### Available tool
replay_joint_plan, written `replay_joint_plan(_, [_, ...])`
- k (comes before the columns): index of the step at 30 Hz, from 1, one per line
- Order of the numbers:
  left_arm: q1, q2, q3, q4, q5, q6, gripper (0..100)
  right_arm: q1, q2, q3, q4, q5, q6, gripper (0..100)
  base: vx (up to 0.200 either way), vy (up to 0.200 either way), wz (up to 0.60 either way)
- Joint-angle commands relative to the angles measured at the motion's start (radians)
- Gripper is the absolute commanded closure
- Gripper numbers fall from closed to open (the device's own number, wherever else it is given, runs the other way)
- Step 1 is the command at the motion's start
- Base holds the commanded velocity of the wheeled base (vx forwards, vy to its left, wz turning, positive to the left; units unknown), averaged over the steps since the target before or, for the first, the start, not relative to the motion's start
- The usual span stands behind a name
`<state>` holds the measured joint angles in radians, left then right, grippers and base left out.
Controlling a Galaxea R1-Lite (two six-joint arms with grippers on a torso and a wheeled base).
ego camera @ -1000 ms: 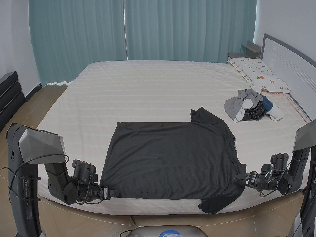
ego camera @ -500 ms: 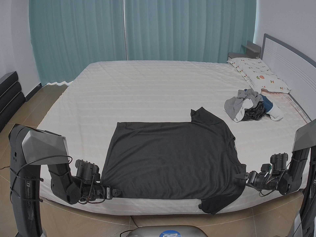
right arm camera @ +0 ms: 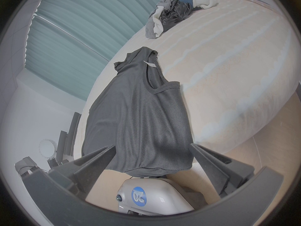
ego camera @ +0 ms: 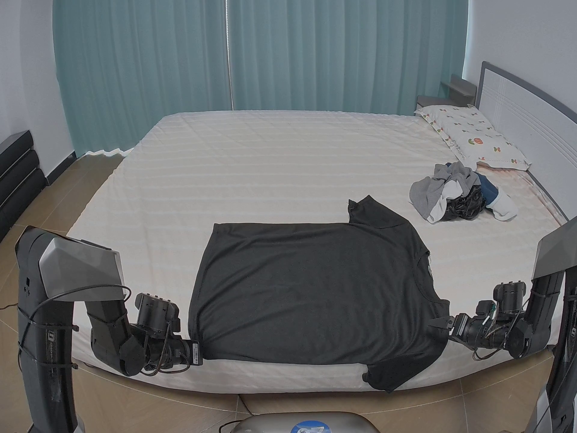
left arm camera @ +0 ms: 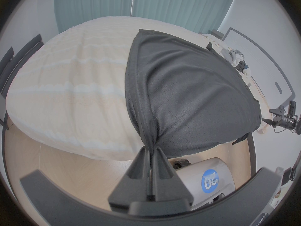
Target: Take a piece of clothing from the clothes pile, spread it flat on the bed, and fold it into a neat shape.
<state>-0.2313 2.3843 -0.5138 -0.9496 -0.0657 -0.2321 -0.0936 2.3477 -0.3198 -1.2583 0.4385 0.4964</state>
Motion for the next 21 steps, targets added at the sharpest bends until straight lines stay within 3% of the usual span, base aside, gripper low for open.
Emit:
replay_joint_plan(1, [0.0,-0.004,0.014,-0.017,0.007,-0.004,100,0.0,0.005,0.001,-0.001,0.0,0.001,0,0.0,0.0,0.0])
replay_joint_plan(10, [0.007,-0.004,0.041,-0.077,0.003,-0.046,100,0.002,0.007,-0.007,-0.001,-0.004,-0.001,0,0.0,0.0,0.0])
replay_joint_plan(14, [0.012,0.0,0.041,-0.156,-0.017,-0.208,100,0.029,0.021,-0.031,0.0,-0.027,0.001,0,0.0,0.0,0.0])
replay_joint_plan(21, [0.041,-0.007,0.024,-0.189,-0.054,-0.357,100,0.026,0.07,-0.108,0.0,-0.126,-0.001,0,0.0,0.0,0.0])
